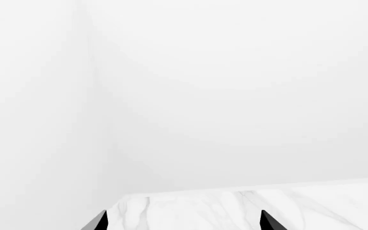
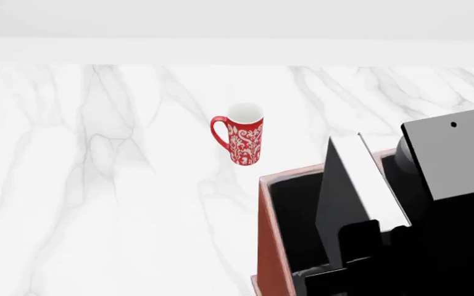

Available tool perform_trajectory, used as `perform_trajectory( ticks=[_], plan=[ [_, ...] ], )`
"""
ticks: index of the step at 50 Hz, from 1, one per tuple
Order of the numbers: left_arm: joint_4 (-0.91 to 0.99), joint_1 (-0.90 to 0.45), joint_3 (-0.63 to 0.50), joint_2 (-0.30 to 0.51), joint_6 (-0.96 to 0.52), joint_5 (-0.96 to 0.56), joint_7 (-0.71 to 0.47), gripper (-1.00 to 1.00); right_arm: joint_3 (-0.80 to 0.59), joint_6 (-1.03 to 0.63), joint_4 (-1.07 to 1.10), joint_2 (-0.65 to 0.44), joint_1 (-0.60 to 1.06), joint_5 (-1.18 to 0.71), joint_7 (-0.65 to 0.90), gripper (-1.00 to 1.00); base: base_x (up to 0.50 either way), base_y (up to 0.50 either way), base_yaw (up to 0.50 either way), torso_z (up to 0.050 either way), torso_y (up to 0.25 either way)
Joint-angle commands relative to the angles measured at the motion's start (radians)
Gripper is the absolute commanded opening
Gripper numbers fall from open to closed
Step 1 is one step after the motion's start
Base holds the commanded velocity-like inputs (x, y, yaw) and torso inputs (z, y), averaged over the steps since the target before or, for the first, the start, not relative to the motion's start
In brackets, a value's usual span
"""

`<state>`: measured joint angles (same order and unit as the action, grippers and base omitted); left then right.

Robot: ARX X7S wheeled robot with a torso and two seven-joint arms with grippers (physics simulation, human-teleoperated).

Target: Pick up the book and place it in the left compartment of the caddy.

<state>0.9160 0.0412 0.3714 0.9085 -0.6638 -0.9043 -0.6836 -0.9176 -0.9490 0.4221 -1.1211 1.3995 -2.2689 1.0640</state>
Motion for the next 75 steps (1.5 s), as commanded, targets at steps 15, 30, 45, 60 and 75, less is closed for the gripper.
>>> perform_trajectory(
  ticks=[15,30,45,60,75],
  plan=[
    [0.001,0.000,-0.013,0.004,0.007,0.007,-0.005,1.00,0.001,-0.013,-0.101,0.061,-0.009,0.144,-0.082,-1.00,0.00,0.00,0.00,0.001,0.001],
    [0.001,0.006,-0.007,0.007,0.012,0.003,-0.006,1.00,-0.014,-0.010,-0.146,0.091,-0.026,0.198,-0.104,-1.00,0.00,0.00,0.00,0.000,0.001],
    [-0.003,0.003,-0.012,0.011,0.014,0.002,-0.009,1.00,-0.021,-0.010,-0.155,0.101,-0.027,0.209,-0.098,-1.00,0.00,0.00,0.00,0.001,0.002],
    [-0.001,0.011,-0.006,0.012,0.019,-0.001,-0.010,1.00,-0.027,-0.005,-0.176,0.106,-0.042,0.245,-0.119,-1.00,0.00,0.00,0.00,0.000,0.001],
    [-0.001,0.011,-0.011,0.015,0.021,-0.001,-0.014,1.00,-0.038,-0.006,-0.175,0.109,-0.059,0.267,-0.127,-1.00,0.00,0.00,0.00,0.001,0.001]
  ],
)
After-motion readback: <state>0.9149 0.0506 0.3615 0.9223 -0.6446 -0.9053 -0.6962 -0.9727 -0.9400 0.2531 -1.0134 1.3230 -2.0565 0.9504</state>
